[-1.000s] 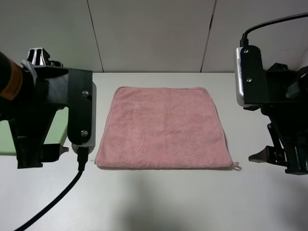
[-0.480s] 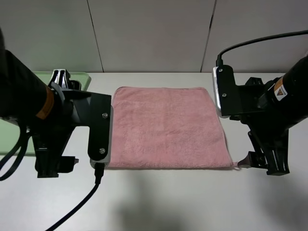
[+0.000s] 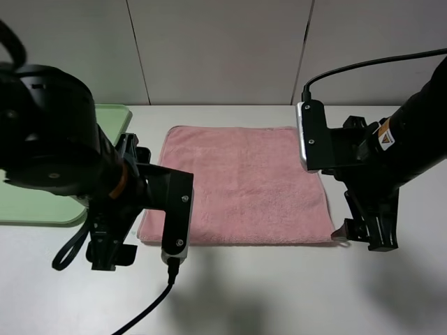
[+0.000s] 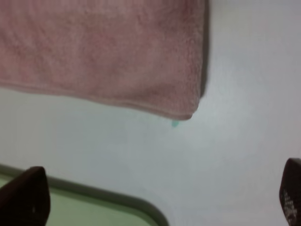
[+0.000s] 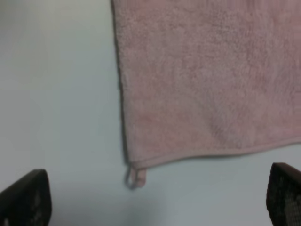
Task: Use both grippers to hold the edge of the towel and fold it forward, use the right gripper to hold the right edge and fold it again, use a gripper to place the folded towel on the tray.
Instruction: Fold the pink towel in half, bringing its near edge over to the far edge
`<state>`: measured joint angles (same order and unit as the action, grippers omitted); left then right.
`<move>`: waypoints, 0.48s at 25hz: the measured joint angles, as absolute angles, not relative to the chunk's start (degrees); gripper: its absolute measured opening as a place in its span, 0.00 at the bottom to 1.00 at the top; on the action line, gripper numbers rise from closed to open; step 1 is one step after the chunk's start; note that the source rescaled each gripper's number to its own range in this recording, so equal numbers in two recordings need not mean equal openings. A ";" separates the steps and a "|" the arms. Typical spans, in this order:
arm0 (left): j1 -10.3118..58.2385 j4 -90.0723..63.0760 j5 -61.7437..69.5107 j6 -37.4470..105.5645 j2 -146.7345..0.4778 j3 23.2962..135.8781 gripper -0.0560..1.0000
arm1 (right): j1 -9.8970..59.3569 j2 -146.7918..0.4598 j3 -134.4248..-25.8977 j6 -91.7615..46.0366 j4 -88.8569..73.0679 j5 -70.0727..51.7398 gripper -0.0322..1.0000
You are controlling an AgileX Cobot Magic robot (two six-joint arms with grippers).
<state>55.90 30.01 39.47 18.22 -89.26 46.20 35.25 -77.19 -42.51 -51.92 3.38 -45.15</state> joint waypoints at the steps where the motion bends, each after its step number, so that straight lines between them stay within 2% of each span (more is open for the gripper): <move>1: 55.90 30.01 38.92 18.86 -90.31 46.20 0.98 | 35.25 -77.22 -41.93 -51.92 3.38 -44.59 1.00; 12: 55.90 31.86 33.06 23.07 -99.82 46.20 0.98 | 35.25 -77.30 -40.35 -51.97 3.38 -43.01 1.00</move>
